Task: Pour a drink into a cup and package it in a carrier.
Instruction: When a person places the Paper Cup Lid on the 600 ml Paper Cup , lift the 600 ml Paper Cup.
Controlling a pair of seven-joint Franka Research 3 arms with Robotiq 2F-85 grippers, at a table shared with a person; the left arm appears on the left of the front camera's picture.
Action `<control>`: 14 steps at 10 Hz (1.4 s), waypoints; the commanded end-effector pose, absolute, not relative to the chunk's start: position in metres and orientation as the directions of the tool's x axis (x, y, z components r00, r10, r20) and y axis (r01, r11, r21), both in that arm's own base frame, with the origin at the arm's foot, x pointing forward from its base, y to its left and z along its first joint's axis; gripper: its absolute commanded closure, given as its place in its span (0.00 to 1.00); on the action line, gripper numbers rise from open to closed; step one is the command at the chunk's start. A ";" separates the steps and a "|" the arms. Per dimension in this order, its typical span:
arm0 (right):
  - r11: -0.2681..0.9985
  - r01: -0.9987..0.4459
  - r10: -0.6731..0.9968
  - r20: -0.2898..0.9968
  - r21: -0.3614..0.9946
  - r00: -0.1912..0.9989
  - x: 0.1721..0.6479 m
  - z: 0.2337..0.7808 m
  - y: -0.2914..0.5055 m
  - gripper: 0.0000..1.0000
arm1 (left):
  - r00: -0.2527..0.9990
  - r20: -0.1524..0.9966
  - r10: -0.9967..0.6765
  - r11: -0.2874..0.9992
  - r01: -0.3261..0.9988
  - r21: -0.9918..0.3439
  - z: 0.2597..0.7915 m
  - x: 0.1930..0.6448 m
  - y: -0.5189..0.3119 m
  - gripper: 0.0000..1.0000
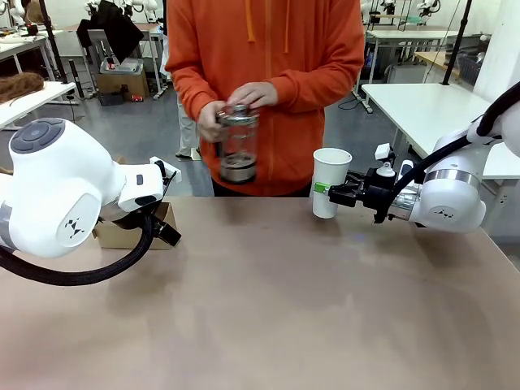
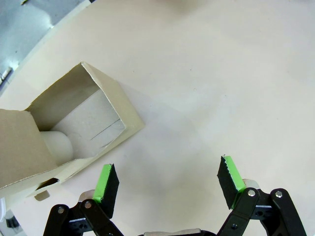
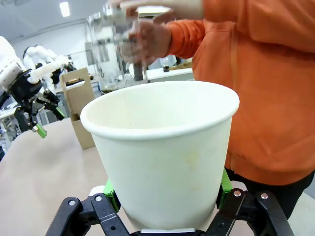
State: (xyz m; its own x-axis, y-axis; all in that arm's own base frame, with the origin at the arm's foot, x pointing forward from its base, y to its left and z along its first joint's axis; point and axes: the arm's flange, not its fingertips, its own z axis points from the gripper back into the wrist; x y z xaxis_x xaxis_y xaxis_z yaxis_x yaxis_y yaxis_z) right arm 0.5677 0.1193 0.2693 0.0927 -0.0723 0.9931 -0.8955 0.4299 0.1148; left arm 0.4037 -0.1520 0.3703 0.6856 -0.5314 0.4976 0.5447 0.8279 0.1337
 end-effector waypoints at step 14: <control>0.435 -0.894 -0.068 0.994 0.106 0.085 0.568 0.271 0.121 0.15 | 0.686 0.499 -0.530 0.828 0.545 0.132 0.371 0.404 -0.152 0.00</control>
